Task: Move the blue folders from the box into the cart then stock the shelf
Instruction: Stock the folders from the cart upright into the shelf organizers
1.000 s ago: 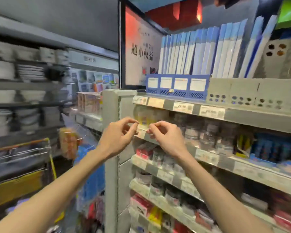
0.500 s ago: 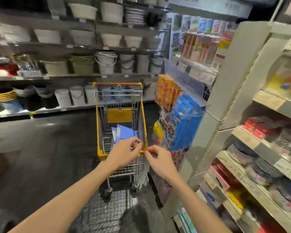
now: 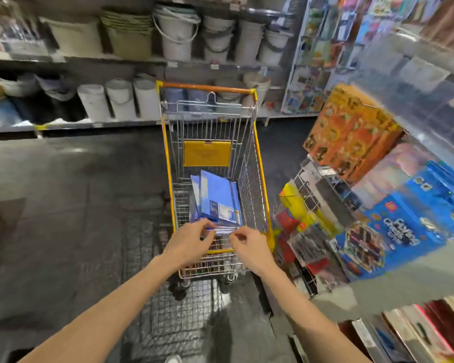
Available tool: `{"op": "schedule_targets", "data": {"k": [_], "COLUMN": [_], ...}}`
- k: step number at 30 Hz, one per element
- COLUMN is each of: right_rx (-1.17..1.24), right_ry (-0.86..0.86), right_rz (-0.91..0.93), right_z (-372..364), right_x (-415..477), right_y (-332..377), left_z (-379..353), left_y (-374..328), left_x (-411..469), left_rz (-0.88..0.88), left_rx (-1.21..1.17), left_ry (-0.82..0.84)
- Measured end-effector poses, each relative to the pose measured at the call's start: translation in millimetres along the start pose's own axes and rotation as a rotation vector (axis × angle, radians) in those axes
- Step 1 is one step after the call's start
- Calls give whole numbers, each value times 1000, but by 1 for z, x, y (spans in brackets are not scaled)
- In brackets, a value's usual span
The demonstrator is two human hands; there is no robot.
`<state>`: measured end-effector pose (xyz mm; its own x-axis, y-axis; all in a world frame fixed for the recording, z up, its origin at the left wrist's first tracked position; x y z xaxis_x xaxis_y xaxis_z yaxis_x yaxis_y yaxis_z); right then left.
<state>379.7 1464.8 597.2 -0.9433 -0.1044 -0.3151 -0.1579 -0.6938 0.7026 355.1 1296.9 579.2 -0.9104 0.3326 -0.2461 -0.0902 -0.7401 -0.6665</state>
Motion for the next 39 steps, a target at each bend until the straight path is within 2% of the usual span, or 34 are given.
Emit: {"op": "schedule_targets", "data": {"k": [7,12,20,24,30,33,39], "right_rx": [-43,51,210,196,244,225,299], "right_ry": [72,147,223,290,356,374,346], "right_rz": [-90,-215,-371,-448,-541,-538,-596], "right_z": [-9,-16,-29,-35,-52,-64,-86], "right_x": [87,164,315,369,428,442,456], "right_y": [-8,-29,-68,-99,-145,-161,-177], "left_z": [20,19,16,-8,-43,-49,-77], "left_y": [44,75,121,140,176,188,211], "left_x": [74,135,254,291,336,345,375], "left_rz": [36,101,292,395,501,572,619], "left_rx": [-13,-70,-135,-195,-327,-370,-295], "left_ry": [64,108,217,272,347,331,359]}}
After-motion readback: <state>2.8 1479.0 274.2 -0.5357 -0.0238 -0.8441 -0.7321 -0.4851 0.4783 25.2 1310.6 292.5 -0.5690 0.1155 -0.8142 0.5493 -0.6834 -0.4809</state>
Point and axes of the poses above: each hand's wrist, its own x-axis towards the middle knuckle, its own z-axis out of the back of the hand, y = z × x, the point moved 5 cm from there along x, towards the middle knuckle, and after that the axes turned 10 degrees about y, right-handed, at the moved point
